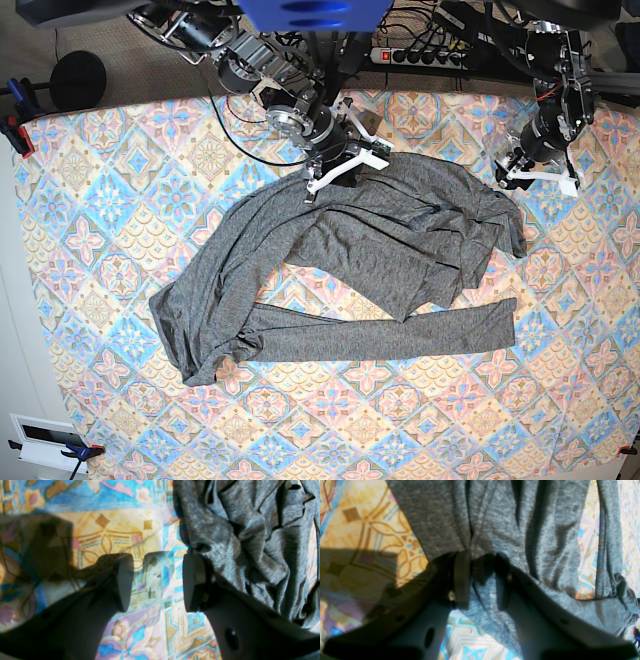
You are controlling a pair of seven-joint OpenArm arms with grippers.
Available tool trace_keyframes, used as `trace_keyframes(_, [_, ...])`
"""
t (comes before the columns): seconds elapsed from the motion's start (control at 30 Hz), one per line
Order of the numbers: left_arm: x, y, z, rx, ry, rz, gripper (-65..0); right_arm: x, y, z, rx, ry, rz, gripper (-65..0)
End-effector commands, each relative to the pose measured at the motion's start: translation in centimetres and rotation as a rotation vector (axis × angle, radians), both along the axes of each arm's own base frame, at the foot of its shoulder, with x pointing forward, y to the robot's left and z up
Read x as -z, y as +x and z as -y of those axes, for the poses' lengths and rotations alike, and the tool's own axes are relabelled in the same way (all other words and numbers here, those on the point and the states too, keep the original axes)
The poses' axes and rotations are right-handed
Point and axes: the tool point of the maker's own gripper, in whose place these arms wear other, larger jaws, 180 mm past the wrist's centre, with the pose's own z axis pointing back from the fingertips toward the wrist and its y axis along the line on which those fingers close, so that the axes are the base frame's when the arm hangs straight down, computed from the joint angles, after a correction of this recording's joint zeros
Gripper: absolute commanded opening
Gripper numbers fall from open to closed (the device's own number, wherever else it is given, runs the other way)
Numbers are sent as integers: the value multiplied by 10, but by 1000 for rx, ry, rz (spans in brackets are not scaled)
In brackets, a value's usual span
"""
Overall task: Layout the t-shirt on the table in an organized manner, then fold the t-shirt properly
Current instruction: 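Lower the right gripper and grasp the bunched shirt fabric, then pull the grasped fabric with the right gripper across the shirt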
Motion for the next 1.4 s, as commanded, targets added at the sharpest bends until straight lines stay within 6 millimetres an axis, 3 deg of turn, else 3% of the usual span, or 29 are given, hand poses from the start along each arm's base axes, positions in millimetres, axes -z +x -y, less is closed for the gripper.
trace_keyframes(0.0, [-8,5,-4,9,15,23,-339,-9,8,-2,2,8,26,-486])
trace_keyframes(0.2, [-8,5,-5,9,18,23,-339,-10,9,-3,2,10,29,-486])
trace_keyframes(0.4, [-8,5,-5,9,18,23,-339,-28,14,-7,5,47,65,-486])
trace_keyframes(0.83, [-8,5,-4,9,16,23,-339,-27,17,-6,3,38,68,-493])
trace_keyframes(0.9, [-7,5,-4,9,16,21,-339,-20,16,-3,6,19,53,-537])
trace_keyframes(0.97, [-7,5,-4,9,16,21,-339,-10,17,2,14,-19,36,-650])
trace_keyframes(1.13, [-7,5,-4,9,15,22,-340,-9,17,3,15,-24,35,-650])
trace_keyframes(1.37, [-8,5,-3,9,14,23,-341,-52,35,0,17,-14,181,-650])
